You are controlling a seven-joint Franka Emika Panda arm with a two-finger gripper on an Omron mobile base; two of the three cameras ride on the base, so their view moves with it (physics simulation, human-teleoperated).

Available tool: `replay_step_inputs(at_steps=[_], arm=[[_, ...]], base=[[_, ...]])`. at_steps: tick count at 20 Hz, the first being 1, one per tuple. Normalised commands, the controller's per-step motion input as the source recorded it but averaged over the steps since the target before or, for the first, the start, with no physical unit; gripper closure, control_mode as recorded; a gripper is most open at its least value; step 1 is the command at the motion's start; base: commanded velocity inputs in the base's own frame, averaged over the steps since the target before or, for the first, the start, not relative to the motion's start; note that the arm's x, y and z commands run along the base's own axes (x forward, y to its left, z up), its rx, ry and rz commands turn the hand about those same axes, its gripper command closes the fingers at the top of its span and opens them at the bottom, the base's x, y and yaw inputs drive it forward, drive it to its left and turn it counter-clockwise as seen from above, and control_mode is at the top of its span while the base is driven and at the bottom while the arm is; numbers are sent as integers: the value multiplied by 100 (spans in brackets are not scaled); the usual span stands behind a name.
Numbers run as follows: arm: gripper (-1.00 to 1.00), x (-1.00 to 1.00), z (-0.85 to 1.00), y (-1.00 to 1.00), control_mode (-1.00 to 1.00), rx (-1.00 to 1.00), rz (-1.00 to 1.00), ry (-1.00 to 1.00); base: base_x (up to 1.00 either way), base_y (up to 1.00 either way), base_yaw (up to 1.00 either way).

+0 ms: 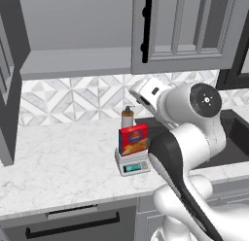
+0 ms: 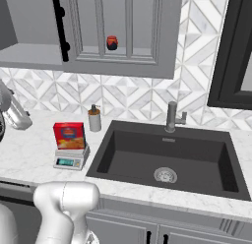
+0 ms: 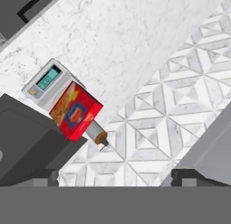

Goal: Pick the boxed food and place it on the digital scale for weighing, and close the cabinet.

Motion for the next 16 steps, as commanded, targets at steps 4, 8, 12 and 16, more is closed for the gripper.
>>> replay_step_inputs(at_steps=[4,8,12,16], arm=[[-100,0,-35,3,-100,0,13,0],[-100,-3,-2,33,-100,-2,5,0],[-100,-19,0,66,-100,-4,0,-1],[-100,-7,0,78,-100,-8,0,-3]], base=[[0,0,0],[0,0,0],[0,0,0],[0,0,0]])
